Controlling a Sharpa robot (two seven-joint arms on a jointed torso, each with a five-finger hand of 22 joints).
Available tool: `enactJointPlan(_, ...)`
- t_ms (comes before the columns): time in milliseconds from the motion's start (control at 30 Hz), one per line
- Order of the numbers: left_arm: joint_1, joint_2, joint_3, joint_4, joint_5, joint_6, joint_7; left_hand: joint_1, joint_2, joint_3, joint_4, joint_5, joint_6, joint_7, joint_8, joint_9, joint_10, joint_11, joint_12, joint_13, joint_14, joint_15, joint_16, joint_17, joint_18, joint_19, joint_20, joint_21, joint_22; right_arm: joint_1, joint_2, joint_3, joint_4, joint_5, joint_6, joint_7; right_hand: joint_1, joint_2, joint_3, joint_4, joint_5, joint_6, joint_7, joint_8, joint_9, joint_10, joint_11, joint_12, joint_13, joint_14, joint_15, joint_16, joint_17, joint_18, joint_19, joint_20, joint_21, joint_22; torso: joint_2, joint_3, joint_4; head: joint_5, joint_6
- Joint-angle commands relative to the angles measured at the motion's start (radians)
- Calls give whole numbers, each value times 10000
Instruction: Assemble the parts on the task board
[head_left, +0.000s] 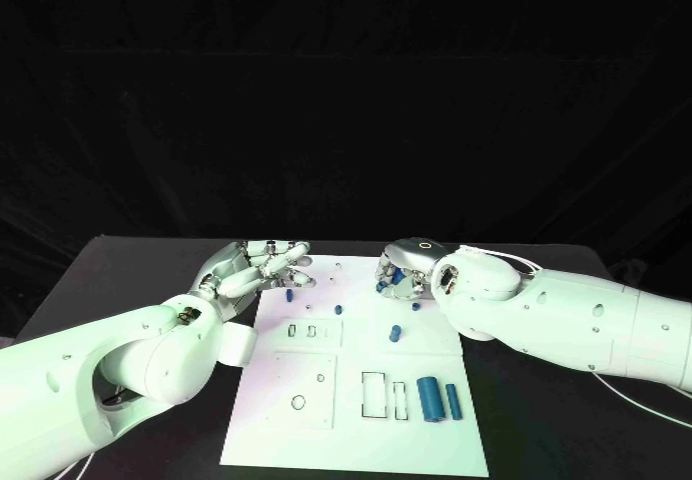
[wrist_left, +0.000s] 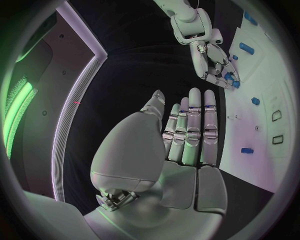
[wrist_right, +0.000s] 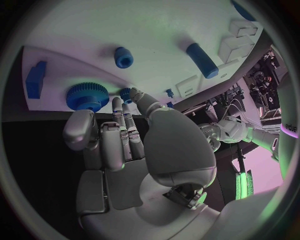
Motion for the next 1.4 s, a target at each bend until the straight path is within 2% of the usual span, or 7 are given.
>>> enactJointPlan(33, 18, 15, 14, 33, -50, 226, 5, -62, 26, -74, -11, -26, -21, 32, -43, -12, -33, 41, -58, -12, -83, -2, 67, 18, 110, 4, 8, -16, -16, -1, 50, -5, -44, -82, 174, -54, 51, 56, 43, 67, 35, 97, -28, -2, 13, 97, -25, 57, 17, 584, 9, 67, 24, -157, 100, -10, 84, 55, 16, -5, 10, 20, -4)
enactJointPlan(500, 19, 50, 18, -2, -50, 279, -80, -72, 54, -90, -19, -25, -66, 58, -92, -23, -79, 67, -113, -13, -120, 17, 85, 54, 111, -6, 16, -28, -29, -17, 145, -16, -214, 84, 91, -20, 101, 187, 261, 247, 53, 335, -101, 107, 84, 327, -113, 213, 73, 587, -56, 167, 124, -173, 115, -58, 214, 250, 51, -10, 21, 36, -106)
enactJointPlan(700, 19, 48, 18, -27, -50, 273, -105, -72, 70, -95, -26, -26, -90, 71, -116, -28, -104, 78, -141, -13, -121, 22, 105, 77, 114, 1, 17, -26, -33, -22, 150, -16, -212, 107, -90, 9, 359, 331, 497, 230, -40, 686, -242, 299, 225, 620, -251, 386, 163, 595, -165, 242, 206, -196, 163, -141, 349, 457, 64, -7, 24, 22, -96)
enactJointPlan(833, 20, 49, 19, -37, -50, 272, -109, -72, 76, -96, -27, -26, -96, 75, -123, -29, -111, 81, -149, -13, -124, 25, 109, 82, 114, 2, 18, -27, -34, -25, 133, -16, -146, 122, -537, 43, 524, 427, 667, 190, -100, 834, -288, 387, 313, 758, -311, 459, 214, 602, -216, 285, 256, -219, 206, -195, 446, 607, 76, -6, 23, 26, -75)
enactJointPlan(967, 21, 37, 19, -51, -50, 268, -111, -72, 76, -96, -27, -26, -96, 75, -123, -29, -111, 81, -149, -13, -124, 25, 109, 82, 114, 2, 18, -27, -34, -24, 76, -13, 21, 249, -1162, 92, 542, 406, 726, 199, -10, 904, -312, 436, 385, 843, -341, 500, 253, 519, -248, 52, -163, -434, 770, -230, 1182, 1730, 70, -5, 13, 52, -28)
enactJointPlan(1133, 24, 11, 19, -84, -50, 252, -115, -72, 84, -96, -29, -26, -103, 78, -130, -30, -119, 85, -158, -13, -129, 28, 112, 88, 113, 1, 19, -28, -36, -3, 97, 1, 184, 334, -1840, 43, 533, 366, 729, 200, -2, 918, -318, 448, 411, 853, -351, 503, 264, 520, -254, 53, -168, -452, 819, -240, 1255, 1834, 69, -20, 15, 65, 30)
enactJointPlan(1400, 32, 10, 19, -125, -49, 263, -126, -72, 89, -96, -30, -25, -108, 81, -135, -31, -124, 87, -164, -13, -133, 30, 114, 92, 113, 0, 19, -29, -37, 59, 550, 13, -155, 368, -2276, -134, 521, 343, 739, 209, 4, 914, -315, 449, 429, 842, -348, 493, 265, 523, -256, 58, -166, -463, 843, -246, 1297, 1894, 88, -14, 45, 78, 109)
